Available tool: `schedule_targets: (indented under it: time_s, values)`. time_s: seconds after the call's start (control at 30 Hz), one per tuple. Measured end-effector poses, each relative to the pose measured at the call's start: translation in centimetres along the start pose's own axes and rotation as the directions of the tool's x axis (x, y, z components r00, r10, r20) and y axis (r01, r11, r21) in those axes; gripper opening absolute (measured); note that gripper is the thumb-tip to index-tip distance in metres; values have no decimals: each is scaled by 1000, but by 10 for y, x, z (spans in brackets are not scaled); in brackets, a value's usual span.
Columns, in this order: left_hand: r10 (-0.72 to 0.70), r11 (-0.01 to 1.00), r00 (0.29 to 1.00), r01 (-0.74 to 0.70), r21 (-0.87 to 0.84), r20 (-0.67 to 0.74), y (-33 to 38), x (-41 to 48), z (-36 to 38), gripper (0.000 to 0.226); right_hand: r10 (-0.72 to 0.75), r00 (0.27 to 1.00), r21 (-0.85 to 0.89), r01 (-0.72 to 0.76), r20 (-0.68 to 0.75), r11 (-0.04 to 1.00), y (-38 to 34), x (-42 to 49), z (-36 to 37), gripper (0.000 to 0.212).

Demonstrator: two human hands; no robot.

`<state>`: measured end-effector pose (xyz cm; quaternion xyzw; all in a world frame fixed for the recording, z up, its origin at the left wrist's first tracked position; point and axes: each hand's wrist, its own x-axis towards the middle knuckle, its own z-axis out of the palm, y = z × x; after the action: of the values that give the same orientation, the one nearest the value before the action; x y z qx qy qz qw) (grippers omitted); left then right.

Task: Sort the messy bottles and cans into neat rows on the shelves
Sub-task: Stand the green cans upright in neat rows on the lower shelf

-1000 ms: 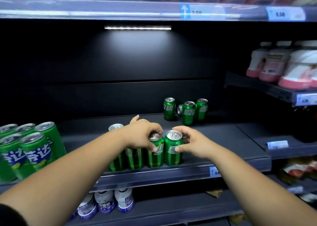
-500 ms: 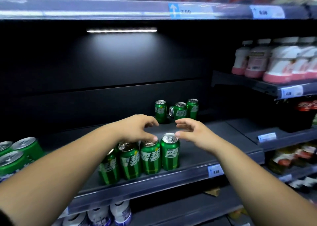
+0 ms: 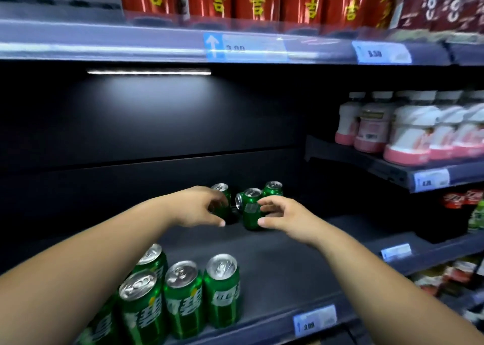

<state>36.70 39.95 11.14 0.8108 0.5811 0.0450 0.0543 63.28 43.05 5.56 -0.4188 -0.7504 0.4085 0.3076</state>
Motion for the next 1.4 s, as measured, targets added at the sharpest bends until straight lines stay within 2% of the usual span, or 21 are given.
schedule_targets:
  time_s: [0.17, 0.27, 0.37, 0.43, 0.53, 0.6, 0.73, 0.87, 1.1, 1.23, 1.3, 1.4]
  values:
    - [-38, 996, 999, 37, -78, -12, -2, 32, -2, 57, 10, 999, -43, -9, 39, 999, 5, 28, -22, 49]
    - [-49, 990, 998, 44, -137, -37, -6, 45, 3, 42, -10, 999, -62, 13, 45, 998, 10, 43, -29, 43]
    - [-40, 992, 998, 32, -123, -57, -18, 57, 6, 32, -2, 1000, -50, 3, 26, 999, 17, 59, -29, 42]
    - [-34, 994, 996, 25, -102, -81, -27, 67, 4, 37, 8, 1000, -61, -8, -7, 998, 22, 70, -27, 56]
    - [-55, 997, 994, 48, -67, -98, -40, 83, 0, 43, 22, 999, -98, -26, -46, 995, 29, 84, -22, 91]
    - [-74, 996, 991, 67, -66, -112, -50, 96, -1, 44, 48, 997, -129, -55, -57, 990, 32, 93, -19, 98]
    - [-170, 983, 976, 158, -92, -140, -65, 118, 1, 75, 78, 995, -145, -87, -68, 986, 37, 110, -16, 91]
    - [-201, 974, 973, 186, -133, -113, -74, 134, 9, 88, 77, 995, -120, -84, -62, 989, 45, 123, -7, 92]
    - [-188, 978, 982, 189, -88, 19, -79, 148, 24, 76, 79, 995, -89, -84, -65, 992, 55, 135, 0, 86]
    - [-171, 982, 985, 170, -86, -4, -79, 149, 29, 59, 68, 996, -94, -73, -56, 993, 63, 137, 4, 78]
    - [-153, 984, 988, 150, -97, -31, -80, 147, 29, 48, 71, 993, -73, -78, -89, 994, 65, 137, 6, 74]
    - [-134, 987, 990, 129, -96, -42, -78, 137, 29, 42, 57, 987, -59, -67, -147, 996, 69, 138, 8, 68]
